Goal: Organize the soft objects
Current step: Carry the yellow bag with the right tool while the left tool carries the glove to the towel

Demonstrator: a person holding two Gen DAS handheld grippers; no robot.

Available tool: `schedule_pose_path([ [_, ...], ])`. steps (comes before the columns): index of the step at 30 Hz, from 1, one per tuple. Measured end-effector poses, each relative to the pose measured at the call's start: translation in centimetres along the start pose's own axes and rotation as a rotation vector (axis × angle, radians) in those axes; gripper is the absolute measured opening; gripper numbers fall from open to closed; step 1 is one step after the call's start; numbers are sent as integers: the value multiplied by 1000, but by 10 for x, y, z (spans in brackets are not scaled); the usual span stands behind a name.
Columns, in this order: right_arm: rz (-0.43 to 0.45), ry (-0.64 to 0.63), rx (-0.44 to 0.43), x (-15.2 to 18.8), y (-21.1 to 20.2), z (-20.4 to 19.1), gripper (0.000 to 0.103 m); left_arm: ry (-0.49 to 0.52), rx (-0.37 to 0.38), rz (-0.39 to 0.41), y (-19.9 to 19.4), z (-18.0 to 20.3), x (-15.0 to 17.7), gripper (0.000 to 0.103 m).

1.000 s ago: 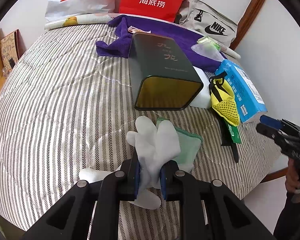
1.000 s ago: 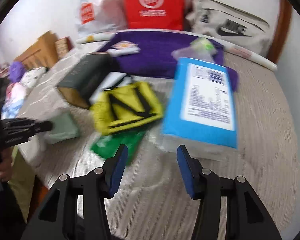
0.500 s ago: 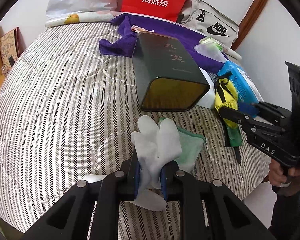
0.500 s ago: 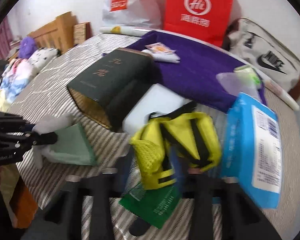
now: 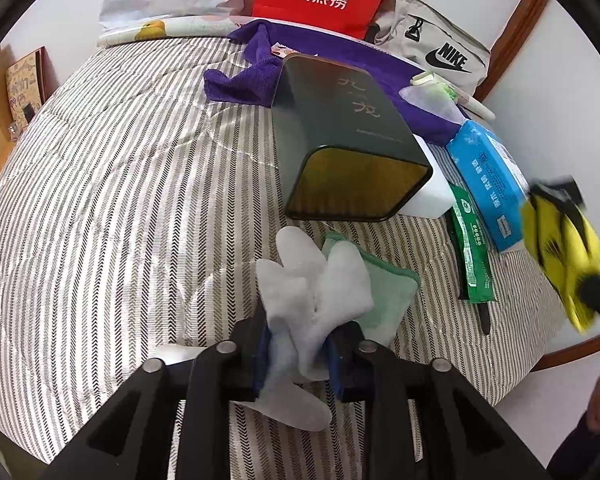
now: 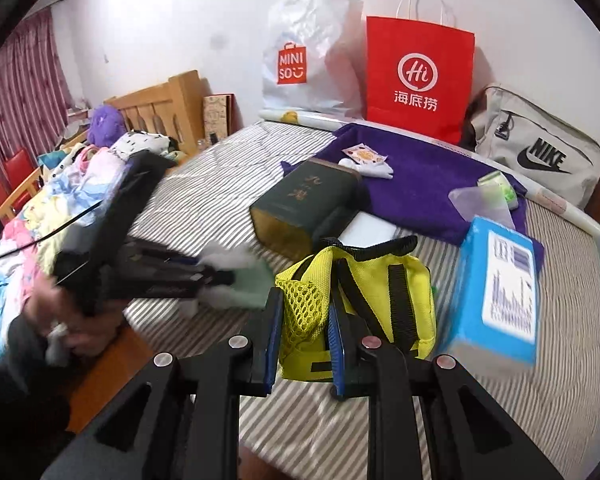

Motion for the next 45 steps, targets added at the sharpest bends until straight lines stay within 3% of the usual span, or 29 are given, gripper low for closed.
schedule_pose_path([
  [2,-4,2,12,11,-10,-2,21,19,-13,9,-1,4,2,33],
  [6,-23,25,53,38,-24,4,21,75,-37,13,-3,15,9,62],
  [9,-38,51,93,54,-31,18,21,129,-75,20,-1,24,14,74],
  [13,-77,100,177,77,-28,42,21,172,-154,23,4,35,14,79],
  [16,-107,138,221,88,-18,64,21,161,-165,33,4,35,13,79],
  [19,-120,169,239,94,-10,77,21,149,-174,43,2,34,11,67],
  [21,-122,172,239,95,-6,80,21,148,-161,41,0,36,12,38],
  [23,-125,184,229,95,-1,83,21,139,-139,25,-2,38,11,18],
  [24,-129,197,222,95,3,85,21,136,-133,19,-3,39,11,15],
  [45,-150,224,171,78,3,78,21,74,-11,62,-49,51,-2,12],
])
Point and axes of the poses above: each gripper's, at about its wrist camera, not at the fingertips, and y roughly the way its jaws point, z to its right, x to its underside, the point moved 4 cm from there along y, roughly the way its jaws point, and after that the axes turned 2 degrees about -x, right-handed, at the moved point
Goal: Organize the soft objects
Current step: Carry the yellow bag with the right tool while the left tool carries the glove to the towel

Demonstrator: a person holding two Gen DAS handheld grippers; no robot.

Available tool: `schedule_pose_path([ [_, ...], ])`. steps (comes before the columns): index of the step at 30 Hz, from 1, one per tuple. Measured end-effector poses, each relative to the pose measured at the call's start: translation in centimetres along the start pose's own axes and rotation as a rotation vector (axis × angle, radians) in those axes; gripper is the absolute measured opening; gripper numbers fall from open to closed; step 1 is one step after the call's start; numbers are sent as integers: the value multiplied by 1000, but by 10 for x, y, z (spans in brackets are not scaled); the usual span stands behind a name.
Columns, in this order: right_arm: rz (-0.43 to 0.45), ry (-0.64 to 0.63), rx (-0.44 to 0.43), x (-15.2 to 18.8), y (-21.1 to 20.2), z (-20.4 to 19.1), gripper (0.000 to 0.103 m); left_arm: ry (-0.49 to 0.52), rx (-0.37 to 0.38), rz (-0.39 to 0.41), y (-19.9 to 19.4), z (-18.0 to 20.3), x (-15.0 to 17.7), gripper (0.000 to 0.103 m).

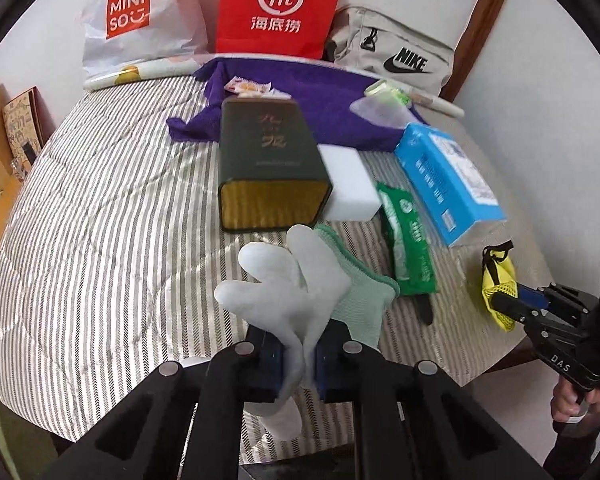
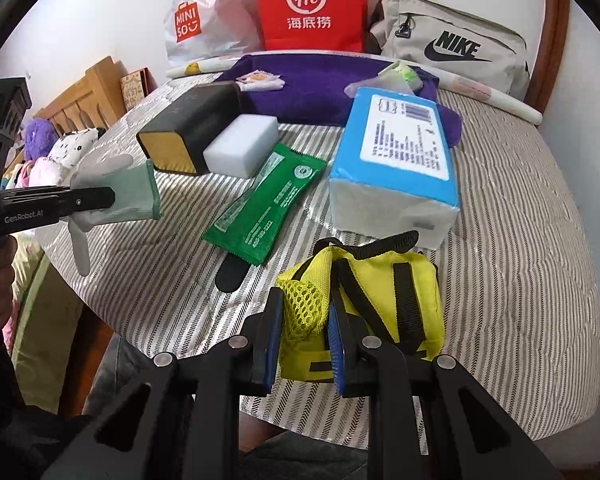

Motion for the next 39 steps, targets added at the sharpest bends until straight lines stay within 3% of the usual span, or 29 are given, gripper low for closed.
schedule_pose_path([
  [17,161,-55,19,-76,-61,5,21,23,0,72,-29,15,-65,12],
  [39,162,-27,-30,-181,-7,32,21,-41,-5,65,7,-18,-144,12],
])
Point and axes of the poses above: each gripper's, at about its wrist camera, not at the fingertips, and y roughly the way its jaws point, z to its right, x to its underside, the point moved 4 cm from there along y, roughly the way its jaws point, and after that the axes turned 2 degrees about -x, right-handed, at the moved point
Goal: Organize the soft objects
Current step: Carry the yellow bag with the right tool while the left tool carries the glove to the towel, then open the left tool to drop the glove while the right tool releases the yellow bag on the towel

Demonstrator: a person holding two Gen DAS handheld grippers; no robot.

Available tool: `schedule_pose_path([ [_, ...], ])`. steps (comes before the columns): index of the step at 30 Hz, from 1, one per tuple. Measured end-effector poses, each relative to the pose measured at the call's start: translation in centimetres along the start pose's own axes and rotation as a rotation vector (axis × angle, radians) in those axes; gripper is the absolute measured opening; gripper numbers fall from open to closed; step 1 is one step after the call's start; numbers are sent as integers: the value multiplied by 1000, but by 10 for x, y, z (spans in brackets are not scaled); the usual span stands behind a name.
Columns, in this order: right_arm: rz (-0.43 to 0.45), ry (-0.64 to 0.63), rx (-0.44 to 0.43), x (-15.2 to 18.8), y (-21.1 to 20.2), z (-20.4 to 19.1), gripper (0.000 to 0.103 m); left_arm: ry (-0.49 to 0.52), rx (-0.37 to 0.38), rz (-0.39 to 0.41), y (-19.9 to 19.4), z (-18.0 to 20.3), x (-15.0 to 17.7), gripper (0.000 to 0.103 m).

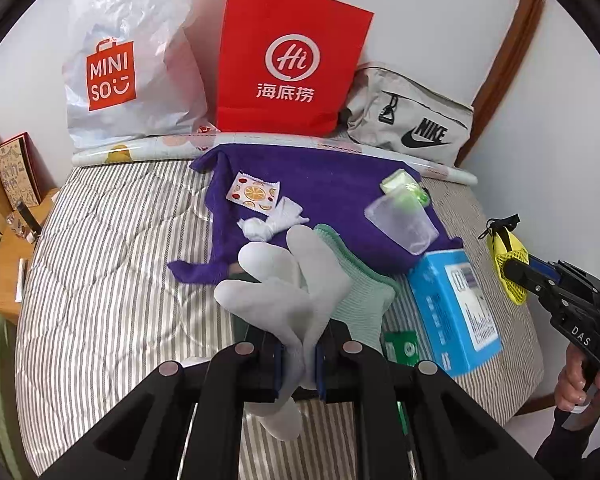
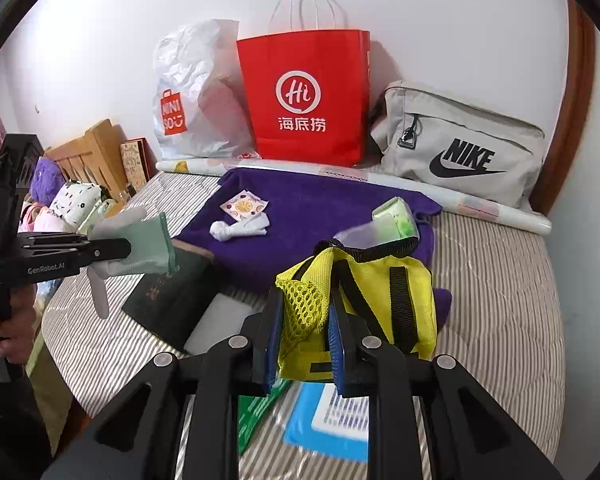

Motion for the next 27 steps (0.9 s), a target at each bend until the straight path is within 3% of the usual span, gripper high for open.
schedule_pose_path([
  [13,-37,8,-3,-43,62,19,21,-45,6,-41,49,-20,-46,12],
  [19,-50,12,-22,-60,86,20,21,-62,53,-60,73,-12,-75,12],
  [27,-109,3,0,-64,120,23,21,-83,78,-99,116,-8,-97,12],
])
Point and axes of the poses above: each gripper's, at about its wrist camera, not at the fingertips, and y roughly the way its jaws point, z to its right, x to its underside, the point moved 4 cm from there along y, roughly the way its jaws point, and after that the axes turned 2 degrees about -x, right-handed, at the moved point
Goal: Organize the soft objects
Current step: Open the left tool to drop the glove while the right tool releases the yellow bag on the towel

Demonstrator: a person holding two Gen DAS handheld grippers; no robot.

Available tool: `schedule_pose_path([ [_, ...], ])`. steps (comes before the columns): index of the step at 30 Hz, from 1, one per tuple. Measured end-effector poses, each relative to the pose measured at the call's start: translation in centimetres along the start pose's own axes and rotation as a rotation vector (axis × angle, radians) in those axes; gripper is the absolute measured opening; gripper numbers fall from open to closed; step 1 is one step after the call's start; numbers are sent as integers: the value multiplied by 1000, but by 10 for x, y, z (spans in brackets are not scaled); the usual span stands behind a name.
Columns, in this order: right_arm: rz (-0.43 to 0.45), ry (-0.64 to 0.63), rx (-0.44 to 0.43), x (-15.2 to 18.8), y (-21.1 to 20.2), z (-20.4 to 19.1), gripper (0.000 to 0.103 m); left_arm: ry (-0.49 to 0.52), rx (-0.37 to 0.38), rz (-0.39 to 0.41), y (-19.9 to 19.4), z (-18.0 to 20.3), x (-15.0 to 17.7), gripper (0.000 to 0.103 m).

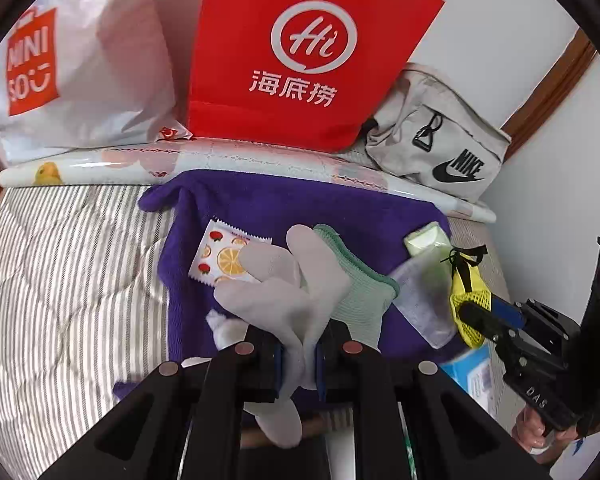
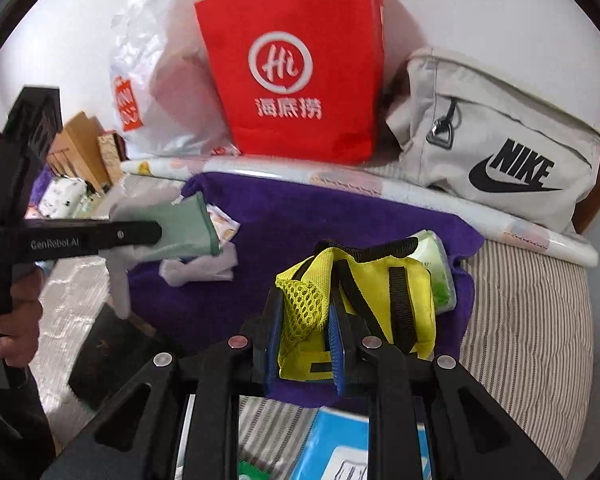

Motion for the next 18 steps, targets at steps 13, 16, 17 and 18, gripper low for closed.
schedule_pose_path([
  [13,-89,-25,36,2,44,2,22,17,-45,-79,54,-7,-9,12],
  [16,-98,-34,29,3,49,0,23,26,-44,-79,56,-5,-8,13],
  [17,-98,-41,24,3,49,-1,23,28,-42,-80,56,-5,-8,18],
  [18,-97,-48,24,3,50,-1,27,34,-35,-83,55,-3,-8,21],
])
Point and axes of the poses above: each gripper's, at about its wrist camera, not at the fingertips, and y roughly the way its jaws point, z to its right, x to its underside, the point moved 4 cm from there along y, roughly the way its jaws point, and after that the axes turned 2 degrees about -x, right-handed, at the moved point
